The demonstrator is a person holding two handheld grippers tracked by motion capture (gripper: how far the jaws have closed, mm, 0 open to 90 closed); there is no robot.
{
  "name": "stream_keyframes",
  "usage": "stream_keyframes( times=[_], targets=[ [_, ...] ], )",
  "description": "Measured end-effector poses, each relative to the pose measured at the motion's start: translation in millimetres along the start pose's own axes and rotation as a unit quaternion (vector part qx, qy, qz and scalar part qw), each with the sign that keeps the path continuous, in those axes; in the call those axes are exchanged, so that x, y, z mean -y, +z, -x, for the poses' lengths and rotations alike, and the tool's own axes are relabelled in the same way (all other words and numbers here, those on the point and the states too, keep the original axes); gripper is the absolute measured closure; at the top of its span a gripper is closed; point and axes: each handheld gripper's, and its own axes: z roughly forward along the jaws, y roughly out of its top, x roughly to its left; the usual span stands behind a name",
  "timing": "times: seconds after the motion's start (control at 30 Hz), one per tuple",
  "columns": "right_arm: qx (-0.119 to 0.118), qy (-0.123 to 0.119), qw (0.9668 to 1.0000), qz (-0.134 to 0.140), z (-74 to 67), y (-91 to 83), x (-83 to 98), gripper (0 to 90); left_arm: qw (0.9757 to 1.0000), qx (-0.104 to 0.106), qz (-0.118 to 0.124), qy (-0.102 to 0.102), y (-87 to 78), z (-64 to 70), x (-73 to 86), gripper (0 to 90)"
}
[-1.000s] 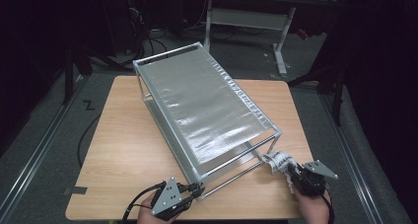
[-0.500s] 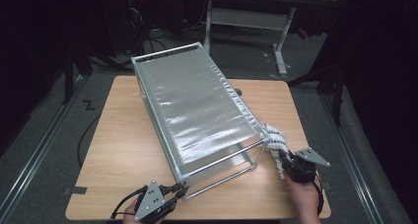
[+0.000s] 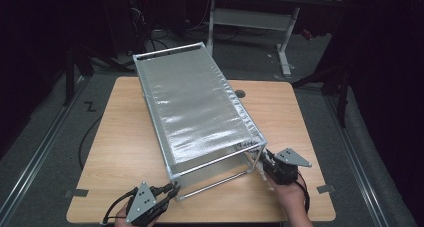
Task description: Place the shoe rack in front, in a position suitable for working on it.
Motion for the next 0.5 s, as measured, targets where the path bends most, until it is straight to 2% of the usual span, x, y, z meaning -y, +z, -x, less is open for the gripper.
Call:
stream_keyframes(
  times=[0.1, 0.3, 0.5],
  targets=[
    [-0.011, -0.005, 0.9999, -0.001, -1.1, 0.7, 0.1, 76.0, 1.0000, -0.005, -0.001, -0.003, -1.9, -2.8, 0.8, 80.0],
    [-0.018, -0.008, 0.9998, -0.002, -5.4, -0.4, -0.1, 76.8, 0.9999, -0.009, 0.001, -0.013, -2.8, -8.0, 1.8, 80.2],
    [-0.016, -0.008, 0.9998, -0.006, -5.8, -6.5, 3.5, 77.1, 0.9999, -0.007, 0.000, -0.014, 1.6, -13.3, 0.6, 80.4]
  ],
)
